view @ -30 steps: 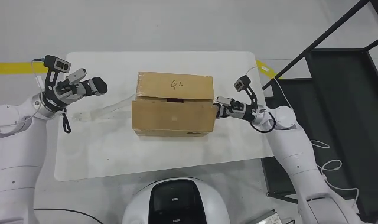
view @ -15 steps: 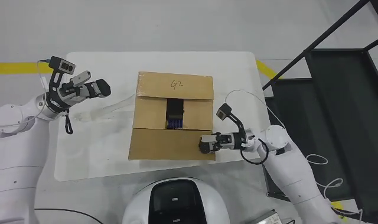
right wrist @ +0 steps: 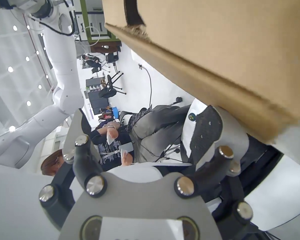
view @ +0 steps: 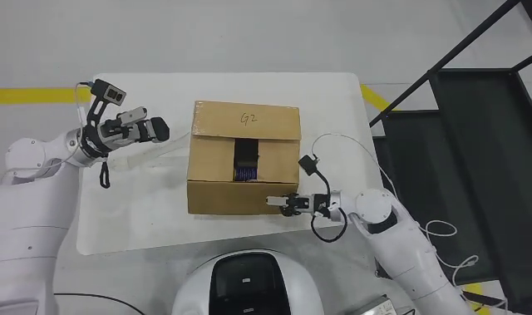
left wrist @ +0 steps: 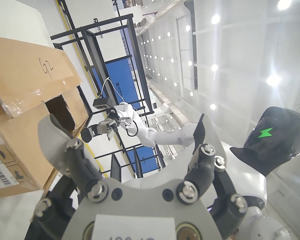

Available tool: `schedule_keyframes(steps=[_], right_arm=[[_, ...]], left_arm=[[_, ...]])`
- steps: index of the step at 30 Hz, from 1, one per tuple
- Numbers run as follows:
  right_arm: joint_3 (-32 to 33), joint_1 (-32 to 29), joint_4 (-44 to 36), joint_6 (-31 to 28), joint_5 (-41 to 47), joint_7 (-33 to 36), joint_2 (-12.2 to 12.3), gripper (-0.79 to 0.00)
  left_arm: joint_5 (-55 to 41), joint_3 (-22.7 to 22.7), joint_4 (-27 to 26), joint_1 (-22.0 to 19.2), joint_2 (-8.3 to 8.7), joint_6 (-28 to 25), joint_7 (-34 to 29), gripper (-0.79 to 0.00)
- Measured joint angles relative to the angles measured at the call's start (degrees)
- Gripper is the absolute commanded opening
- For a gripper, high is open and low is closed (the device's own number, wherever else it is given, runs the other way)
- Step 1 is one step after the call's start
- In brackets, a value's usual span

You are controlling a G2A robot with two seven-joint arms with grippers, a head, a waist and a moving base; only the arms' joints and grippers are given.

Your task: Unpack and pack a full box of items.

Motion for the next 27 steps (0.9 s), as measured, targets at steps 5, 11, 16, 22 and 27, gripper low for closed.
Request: schedule_keyframes(steps=[5, 11, 16, 22, 27], right_arm=[[1.86, -0.12, 0.4, 0.2, -2.07, -3.55, 0.37, 0.0], [3.2, -0.55, 0.53, -0.33, -1.33, -5.14, 0.67, 0.0], [4.53, -2.13, -1.35, -0.66, 2.48, -3.81, 0.96, 0.0], [9.1, -6.46, -5.67, -0.53, 14.2, 1.93, 1.67, 0.0], [12.98, -9.58, -8.55, -0.89, 19.64, 3.87, 2.21, 0.0]], left_arm=[[-0.26, 1.52, -0.32, -0.31, -0.13, 1.3, -2.06, 0.0], [-1.15, 3.32, -0.39, -0.85, -0.39, 2.74, -3.46, 0.0], [-0.96, 4.66, -0.38, -1.27, -0.5, 4.04, -4.79, 0.0], [-1.09, 7.76, 2.37, -1.6, -1.07, 6.49, -5.4, 0.0], [-0.34, 11.63, 6.04, -2.6, -2.05, 5.89, -5.58, 0.0]])
